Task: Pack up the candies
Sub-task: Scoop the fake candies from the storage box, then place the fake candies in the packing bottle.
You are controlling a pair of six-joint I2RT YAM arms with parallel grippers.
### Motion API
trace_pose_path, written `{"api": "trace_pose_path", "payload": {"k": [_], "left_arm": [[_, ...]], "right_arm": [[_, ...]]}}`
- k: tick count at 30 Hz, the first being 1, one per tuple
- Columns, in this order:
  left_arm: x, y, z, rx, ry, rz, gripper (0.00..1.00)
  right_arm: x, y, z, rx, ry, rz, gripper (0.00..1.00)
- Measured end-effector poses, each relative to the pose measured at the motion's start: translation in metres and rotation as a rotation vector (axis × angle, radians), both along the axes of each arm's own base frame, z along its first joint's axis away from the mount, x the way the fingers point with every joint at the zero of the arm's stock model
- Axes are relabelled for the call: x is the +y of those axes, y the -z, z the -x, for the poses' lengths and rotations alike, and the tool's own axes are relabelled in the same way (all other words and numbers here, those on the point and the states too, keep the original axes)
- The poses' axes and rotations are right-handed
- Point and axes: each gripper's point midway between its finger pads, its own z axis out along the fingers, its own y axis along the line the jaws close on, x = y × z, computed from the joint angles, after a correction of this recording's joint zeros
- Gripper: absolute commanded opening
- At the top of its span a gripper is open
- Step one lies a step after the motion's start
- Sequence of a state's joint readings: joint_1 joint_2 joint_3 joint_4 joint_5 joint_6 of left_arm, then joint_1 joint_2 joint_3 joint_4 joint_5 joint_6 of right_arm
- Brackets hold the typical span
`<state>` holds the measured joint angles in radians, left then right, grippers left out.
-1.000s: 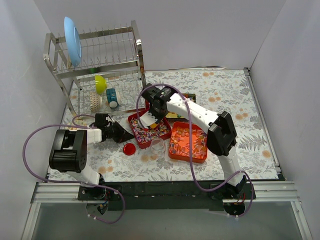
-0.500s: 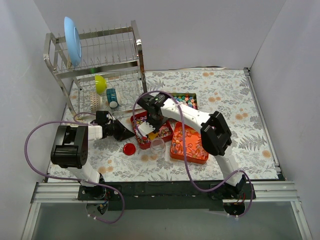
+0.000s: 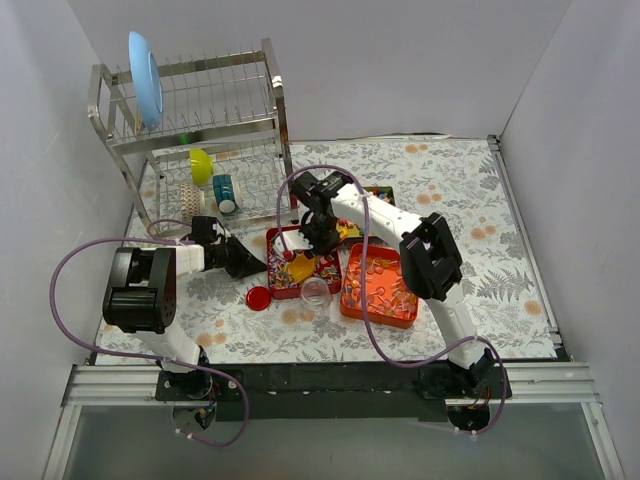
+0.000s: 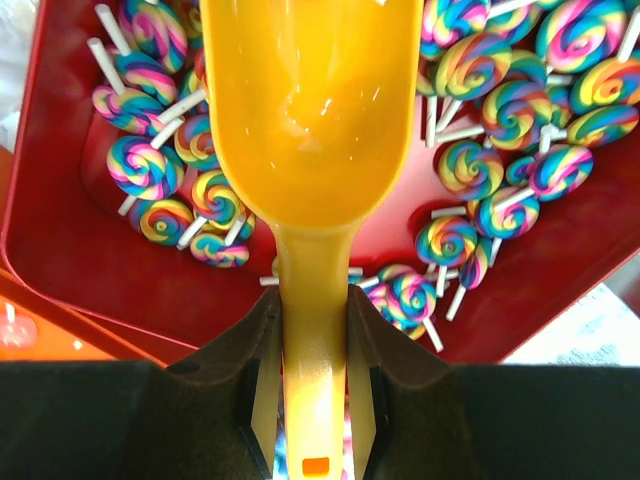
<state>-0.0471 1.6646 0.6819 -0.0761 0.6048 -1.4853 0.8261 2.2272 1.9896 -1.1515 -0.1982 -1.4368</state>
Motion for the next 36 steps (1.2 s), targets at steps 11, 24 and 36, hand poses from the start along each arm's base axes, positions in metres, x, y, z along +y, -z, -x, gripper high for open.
{"api": "trace_pose_path", "payload": {"k": [11, 24, 36], "left_arm": [[0.005, -0.011, -0.004, -0.002, 0.039, -0.002, 0.08], [0.003, -0.045, -0.013, -0.138, 0.184, 0.026, 0.24], [0.018, -0.054, 0.0, -0.158, 0.243, 0.074, 0.38]], "right_arm": [[-0.001, -0.001, 0.007, 0.099, 0.056, -0.157, 0.01], [-0.013, -0.01, -0.004, 0.116, 0.152, -0.254, 0.01], [-0.041, -0.024, -0.003, 0.126, 0.264, -0.345, 0.01]]}}
